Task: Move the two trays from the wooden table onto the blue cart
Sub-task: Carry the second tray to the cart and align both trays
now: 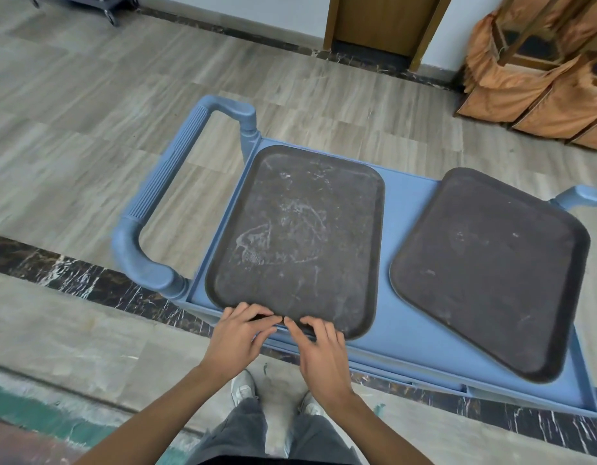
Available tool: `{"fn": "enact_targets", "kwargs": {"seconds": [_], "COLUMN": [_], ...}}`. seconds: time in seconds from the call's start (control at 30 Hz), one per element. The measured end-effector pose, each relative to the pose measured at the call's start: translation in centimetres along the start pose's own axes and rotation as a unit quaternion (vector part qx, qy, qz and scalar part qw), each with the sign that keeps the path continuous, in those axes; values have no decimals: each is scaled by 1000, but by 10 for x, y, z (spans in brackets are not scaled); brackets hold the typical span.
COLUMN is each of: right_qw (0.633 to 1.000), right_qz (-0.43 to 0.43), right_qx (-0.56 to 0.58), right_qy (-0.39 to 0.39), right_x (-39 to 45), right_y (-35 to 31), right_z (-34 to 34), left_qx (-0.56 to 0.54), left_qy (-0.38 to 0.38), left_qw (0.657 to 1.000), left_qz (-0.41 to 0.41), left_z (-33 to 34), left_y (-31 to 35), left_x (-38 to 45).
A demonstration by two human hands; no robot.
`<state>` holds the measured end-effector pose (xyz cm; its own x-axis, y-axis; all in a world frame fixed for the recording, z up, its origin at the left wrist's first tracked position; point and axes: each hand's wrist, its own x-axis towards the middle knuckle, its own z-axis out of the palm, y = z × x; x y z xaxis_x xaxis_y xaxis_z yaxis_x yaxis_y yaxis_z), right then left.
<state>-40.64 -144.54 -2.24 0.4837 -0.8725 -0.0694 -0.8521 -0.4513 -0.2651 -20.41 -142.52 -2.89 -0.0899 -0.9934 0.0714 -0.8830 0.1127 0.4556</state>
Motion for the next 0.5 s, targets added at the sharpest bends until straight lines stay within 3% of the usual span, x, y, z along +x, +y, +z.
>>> {"fn": "enact_targets", "kwargs": {"seconds": [0.2, 0.5], "right_qw": [999, 998], "right_qz": [19, 15], "right_qx": [23, 31], "right_qy": [37, 55], "right_x": [-1, -4], "right_y": [-4, -4], "right_z": [10, 13], "left_qx": [-26, 3], "left_qy": [32, 2], "left_qw": [999, 1000], "left_qz": [-1, 18], "left_z": [1, -7], "left_y": [-1, 3], "left_x": [-1, 2]}}
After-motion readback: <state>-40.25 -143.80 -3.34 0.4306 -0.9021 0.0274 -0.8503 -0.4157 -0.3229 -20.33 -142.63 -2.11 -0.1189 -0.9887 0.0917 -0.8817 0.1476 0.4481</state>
